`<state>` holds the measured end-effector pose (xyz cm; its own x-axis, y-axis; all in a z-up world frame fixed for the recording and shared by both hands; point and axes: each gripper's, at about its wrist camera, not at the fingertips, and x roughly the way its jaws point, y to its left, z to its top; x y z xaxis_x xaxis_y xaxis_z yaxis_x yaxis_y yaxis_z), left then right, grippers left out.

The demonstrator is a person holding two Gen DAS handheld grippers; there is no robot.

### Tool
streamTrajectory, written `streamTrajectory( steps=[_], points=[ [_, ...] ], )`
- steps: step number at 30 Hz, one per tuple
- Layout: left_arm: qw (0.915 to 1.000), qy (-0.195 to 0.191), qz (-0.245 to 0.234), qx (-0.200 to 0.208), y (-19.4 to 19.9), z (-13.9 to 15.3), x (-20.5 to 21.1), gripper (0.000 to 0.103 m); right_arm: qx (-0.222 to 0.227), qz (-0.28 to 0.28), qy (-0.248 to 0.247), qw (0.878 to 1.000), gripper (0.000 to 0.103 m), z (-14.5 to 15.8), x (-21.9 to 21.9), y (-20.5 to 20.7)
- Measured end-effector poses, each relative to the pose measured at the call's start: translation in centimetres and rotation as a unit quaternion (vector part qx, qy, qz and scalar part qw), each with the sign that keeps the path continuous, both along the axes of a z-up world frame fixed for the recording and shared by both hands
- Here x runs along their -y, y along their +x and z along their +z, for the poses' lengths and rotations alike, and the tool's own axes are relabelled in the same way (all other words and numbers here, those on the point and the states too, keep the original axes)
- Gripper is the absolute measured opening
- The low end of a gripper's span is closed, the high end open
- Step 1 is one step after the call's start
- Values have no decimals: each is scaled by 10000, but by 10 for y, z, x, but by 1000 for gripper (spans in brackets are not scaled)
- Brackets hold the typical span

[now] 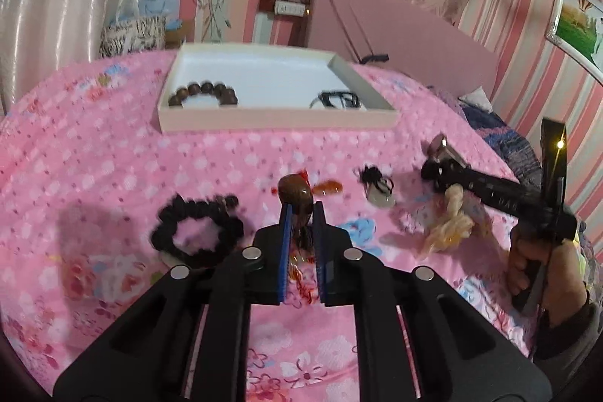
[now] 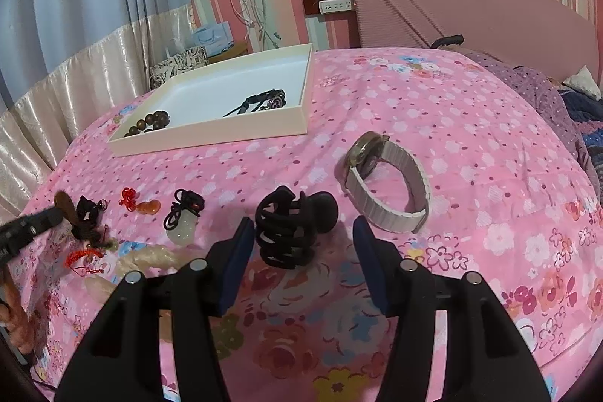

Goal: Organize jewelry
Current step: 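Grasp the brown teardrop pendant with the left tool while the right tool grasps the black claw clip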

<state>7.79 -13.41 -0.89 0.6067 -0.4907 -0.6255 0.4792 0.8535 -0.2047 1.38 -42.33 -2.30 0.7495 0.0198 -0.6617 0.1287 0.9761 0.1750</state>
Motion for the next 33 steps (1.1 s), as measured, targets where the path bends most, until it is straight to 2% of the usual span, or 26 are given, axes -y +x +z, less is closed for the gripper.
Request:
streamTrajectory(
  steps=[1, 5, 14, 18, 20, 24, 27, 33],
  points=[
    [10000, -11, -5, 5, 1, 1, -1, 0, -3, 1, 5, 10000, 54, 0, 0, 0],
    [10000, 11, 54, -39, 8, 1, -4, 0, -8, 4, 51, 10000, 54, 0, 0, 2],
    [9990, 227, -32, -386, 14, -24, 2, 0, -101, 21, 120, 9999, 55, -3, 0, 15],
    [9980, 391, -60, -484, 19, -32, 8, 30, -147, 32, 145, 9998, 55, -5, 0, 20],
    [9979, 422, -118, -479, 21, -34, 12, 33, -153, 32, 170, 9997, 55, -6, 1, 21],
    [9967, 610, -251, -472, 27, -38, 26, 34, -177, 49, 200, 9996, 55, -8, 1, 23],
    [9927, 948, -159, -735, 37, -51, 34, 38, -237, 56, 192, 9995, 55, -9, 0, 25],
    [9925, 1043, -164, -620, 37, -51, 40, 42, -438, 63, 198, 9988, 55, -16, 1, 34]
  ],
)
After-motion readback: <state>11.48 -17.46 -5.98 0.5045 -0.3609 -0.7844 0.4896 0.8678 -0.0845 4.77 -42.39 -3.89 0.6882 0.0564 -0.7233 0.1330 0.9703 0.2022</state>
